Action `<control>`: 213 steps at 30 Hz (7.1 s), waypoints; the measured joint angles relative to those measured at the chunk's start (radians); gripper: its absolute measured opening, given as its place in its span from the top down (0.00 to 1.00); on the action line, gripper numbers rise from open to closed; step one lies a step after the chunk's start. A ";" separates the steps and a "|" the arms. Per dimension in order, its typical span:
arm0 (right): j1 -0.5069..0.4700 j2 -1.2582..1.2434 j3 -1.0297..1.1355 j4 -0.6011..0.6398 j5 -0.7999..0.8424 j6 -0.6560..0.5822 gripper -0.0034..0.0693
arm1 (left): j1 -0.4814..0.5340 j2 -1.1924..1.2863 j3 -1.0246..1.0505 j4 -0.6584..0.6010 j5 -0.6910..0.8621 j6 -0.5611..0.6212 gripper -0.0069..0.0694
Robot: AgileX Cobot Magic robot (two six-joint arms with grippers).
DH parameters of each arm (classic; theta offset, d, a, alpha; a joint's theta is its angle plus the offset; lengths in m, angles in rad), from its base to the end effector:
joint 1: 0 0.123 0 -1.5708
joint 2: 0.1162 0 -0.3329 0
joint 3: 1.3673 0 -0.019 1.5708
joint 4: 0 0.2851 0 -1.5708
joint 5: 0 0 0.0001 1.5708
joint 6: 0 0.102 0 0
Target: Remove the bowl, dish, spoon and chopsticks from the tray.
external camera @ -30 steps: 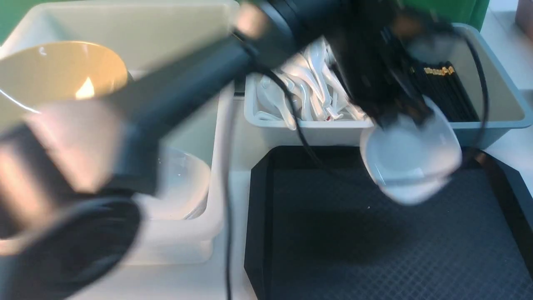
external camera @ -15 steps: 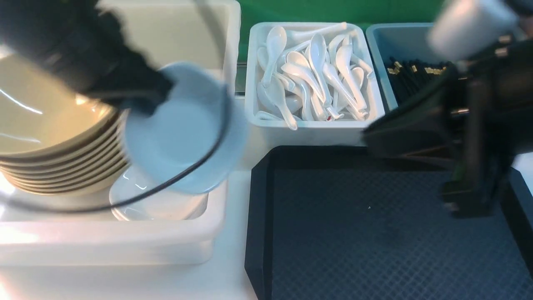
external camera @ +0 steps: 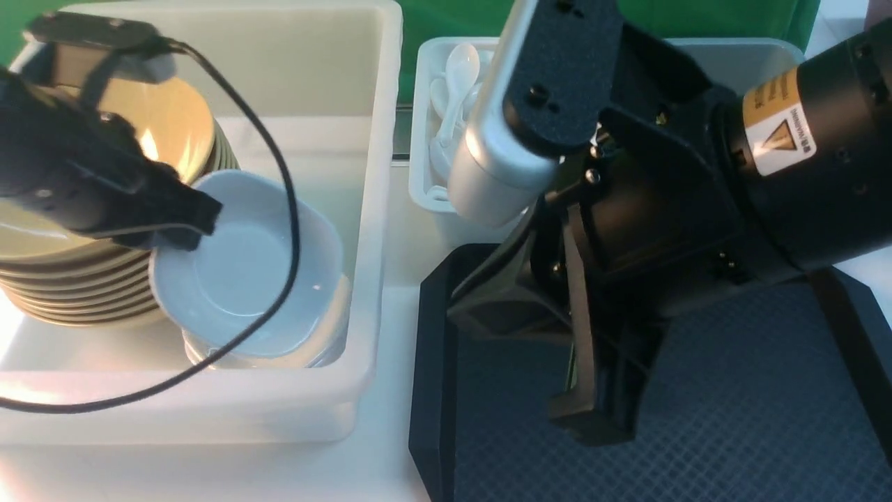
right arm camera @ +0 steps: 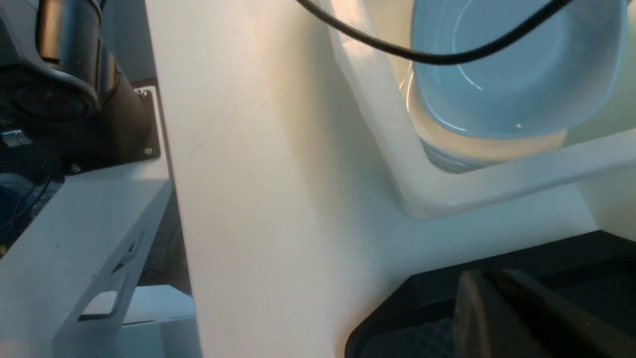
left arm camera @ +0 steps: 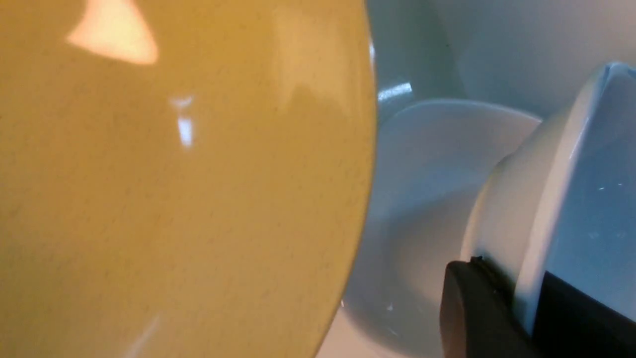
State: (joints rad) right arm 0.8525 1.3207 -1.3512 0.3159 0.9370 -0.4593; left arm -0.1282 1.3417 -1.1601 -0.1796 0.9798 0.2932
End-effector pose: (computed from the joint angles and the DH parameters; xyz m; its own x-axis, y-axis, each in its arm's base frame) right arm 0.1818 0.2469 0.4347 -0.2293 -0.6520 -0.7227 -0.9386 0.3447 -0.0133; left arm 0.2924 -0.0530 0.3575 -0.8146 0.2957 -0.4990 0.3599 0.9323 -0.0351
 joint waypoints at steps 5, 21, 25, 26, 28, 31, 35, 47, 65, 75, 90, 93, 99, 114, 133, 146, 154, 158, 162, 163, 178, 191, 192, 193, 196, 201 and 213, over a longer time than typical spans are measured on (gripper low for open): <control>0.004 0.000 0.000 -0.001 0.062 -0.001 0.89 | -0.036 0.069 0.000 0.006 -0.022 0.115 0.74; 0.004 -0.006 -0.002 -0.061 0.104 0.000 0.89 | -0.044 -0.037 -0.216 0.084 0.183 -0.001 0.23; 0.004 -0.006 -0.003 -0.100 0.109 0.023 0.89 | -0.044 -0.143 -0.227 0.083 0.212 -0.048 0.34; 0.004 -0.006 -0.003 -0.103 0.111 0.026 0.89 | -0.044 -0.177 -0.216 0.083 0.212 -0.053 0.41; 0.004 -0.006 -0.003 -0.104 0.112 0.028 0.89 | -0.044 -0.203 -0.181 0.085 0.211 -0.061 0.50; 0.004 -0.006 -0.003 -0.107 0.113 0.029 0.89 | -0.044 -0.215 -0.087 0.098 0.199 -0.066 0.72; 0.004 -0.006 -0.003 -0.110 0.116 0.029 0.89 | -0.044 -0.179 0.078 0.140 0.126 -0.075 0.90; 0.004 -0.006 -0.005 -0.130 0.123 0.029 0.89 | -0.044 -0.064 0.181 0.298 -0.123 -0.247 0.92; 0.004 -0.006 -0.005 -0.143 0.134 0.044 0.89 | -0.135 0.048 0.059 0.274 -0.128 -0.247 0.93; 0.004 -0.006 -0.005 -0.145 0.135 0.047 0.89 | -0.162 0.201 -0.102 0.344 -0.168 -0.239 0.93; 0.004 -0.006 -0.005 -0.148 0.149 0.049 0.89 | -0.162 0.358 -0.103 0.278 -0.180 -0.176 0.93; 0.004 -0.006 -0.005 -0.167 0.150 0.051 0.89 | -0.162 0.253 -0.102 0.279 -0.179 -0.175 0.93; 0.004 -0.006 -0.005 -0.190 0.148 0.055 0.89 | -0.162 -0.008 -0.096 0.308 -0.173 -0.175 0.93; 0.004 -0.301 0.184 -0.216 -0.139 0.126 0.89 | -0.162 -0.763 0.509 0.316 -0.258 -0.358 0.93; 0.004 -0.664 0.660 -0.215 -0.739 0.133 0.89 | -0.162 -1.181 0.716 0.374 -0.406 -0.489 0.93; 0.004 -0.664 0.660 -0.215 -0.745 0.138 0.87 | -0.162 -1.181 0.716 0.374 -0.406 -0.489 0.93; -0.025 -0.751 0.771 -0.215 -0.840 0.150 0.88 | -0.162 -1.181 0.716 0.374 -0.406 -0.489 0.93; -0.148 -0.873 0.941 -0.215 -1.021 0.192 0.89 | -0.162 -1.181 0.716 0.374 -0.406 -0.489 0.93; -0.380 -1.005 1.115 -0.213 -1.077 0.266 0.89 | -0.162 -1.181 0.716 0.374 -0.406 -0.489 0.93; -0.430 -1.025 1.137 -0.213 -1.077 0.287 0.89 | -0.162 -1.181 0.716 0.374 -0.406 -0.489 0.93; -0.914 -1.332 1.379 -0.440 -0.635 0.603 0.89 | -0.162 -1.181 0.716 0.374 -0.406 -0.489 0.93; -0.915 -1.332 1.379 -0.455 -0.610 0.603 0.89 | -0.162 -1.181 0.716 0.374 -0.406 -0.489 0.93; -0.915 -1.332 1.379 -0.455 -0.610 0.603 0.89 | -0.162 -1.181 0.716 0.374 -0.406 -0.489 0.93; -0.915 -1.332 1.379 -0.455 -0.610 0.603 0.89 | -0.162 -1.181 0.716 0.374 -0.406 -0.489 0.93; -0.915 -1.332 1.379 -0.456 -0.610 0.603 0.88 | -0.162 -1.181 0.716 0.374 -0.406 -0.489 0.93; -0.915 -1.332 1.379 -0.456 -0.610 0.603 0.87 | -0.162 -1.181 0.716 0.374 -0.406 -0.489 0.93; -0.915 -1.332 1.379 -0.456 -0.610 0.603 0.86 | -0.162 -1.181 0.717 0.377 -0.408 -0.489 0.93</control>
State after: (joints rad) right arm -0.0624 -0.0113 0.0276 -0.1401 0.3273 0.1432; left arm -0.2903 0.1612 -0.4427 0.1974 0.5713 -0.1956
